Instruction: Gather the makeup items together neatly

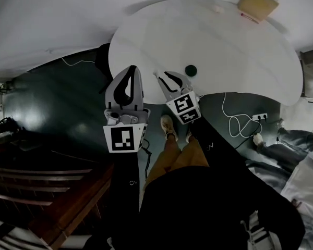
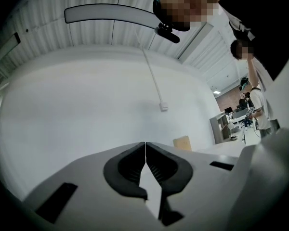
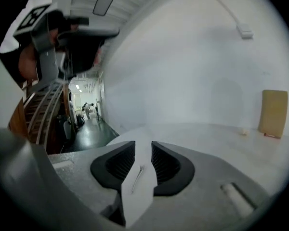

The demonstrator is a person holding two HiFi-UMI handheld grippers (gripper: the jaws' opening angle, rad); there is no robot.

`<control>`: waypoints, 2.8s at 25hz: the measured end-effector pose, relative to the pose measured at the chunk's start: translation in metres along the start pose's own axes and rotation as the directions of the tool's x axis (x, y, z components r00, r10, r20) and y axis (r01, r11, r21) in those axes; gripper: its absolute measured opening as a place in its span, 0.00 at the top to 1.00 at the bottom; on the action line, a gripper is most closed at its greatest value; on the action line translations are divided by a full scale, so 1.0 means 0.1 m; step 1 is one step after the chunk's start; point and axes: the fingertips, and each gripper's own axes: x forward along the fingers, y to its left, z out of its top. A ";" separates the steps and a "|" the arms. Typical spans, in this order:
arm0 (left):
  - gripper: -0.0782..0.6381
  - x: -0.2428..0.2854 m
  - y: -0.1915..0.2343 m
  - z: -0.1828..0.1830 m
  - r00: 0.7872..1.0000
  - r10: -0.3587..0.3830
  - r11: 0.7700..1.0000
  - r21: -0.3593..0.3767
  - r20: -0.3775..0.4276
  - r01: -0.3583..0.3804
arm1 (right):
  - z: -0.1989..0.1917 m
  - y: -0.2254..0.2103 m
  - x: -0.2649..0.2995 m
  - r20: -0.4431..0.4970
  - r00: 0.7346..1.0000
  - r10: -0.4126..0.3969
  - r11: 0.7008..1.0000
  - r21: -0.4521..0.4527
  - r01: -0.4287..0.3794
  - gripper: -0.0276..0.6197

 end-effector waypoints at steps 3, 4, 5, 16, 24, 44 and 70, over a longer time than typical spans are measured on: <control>0.88 -0.04 0.09 -0.15 0.999 -0.007 0.998 -0.063 -0.037 0.004 | -0.39 0.13 0.34 -0.116 0.993 0.011 1.000 -0.021 -0.014 0.81; 0.88 -0.05 0.12 -0.20 0.999 -0.012 0.997 -0.076 -0.047 0.009 | -0.50 0.15 0.43 -0.151 0.989 0.005 1.000 -0.021 -0.008 0.81; 0.88 -0.06 0.14 -0.24 0.998 -0.019 0.997 -0.082 -0.053 0.014 | -0.60 0.15 0.50 -0.185 0.983 -0.007 1.000 -0.023 0.003 0.81; 0.88 -0.06 0.39 -0.36 0.996 -0.078 0.990 -0.118 -0.038 0.073 | -0.75 -0.04 0.63 -0.319 0.939 -0.129 0.991 -0.022 0.129 0.94; 0.88 0.14 0.38 -0.10 0.991 -0.129 0.988 -0.074 0.042 0.132 | 0.88 -0.49 -0.25 0.070 0.949 -0.308 0.945 0.134 0.297 0.94; 0.88 0.63 -0.08 0.07 0.971 -0.211 0.964 -0.144 0.109 0.226 | 1.44 -1.08 -1.12 0.207 0.838 -0.505 0.863 0.112 0.493 0.94; 0.88 1.64 -0.37 -0.73 0.988 -0.087 0.985 -0.156 -0.124 0.067 | -0.59 -2.54 0.28 -0.296 0.867 -0.401 0.866 0.184 0.464 0.94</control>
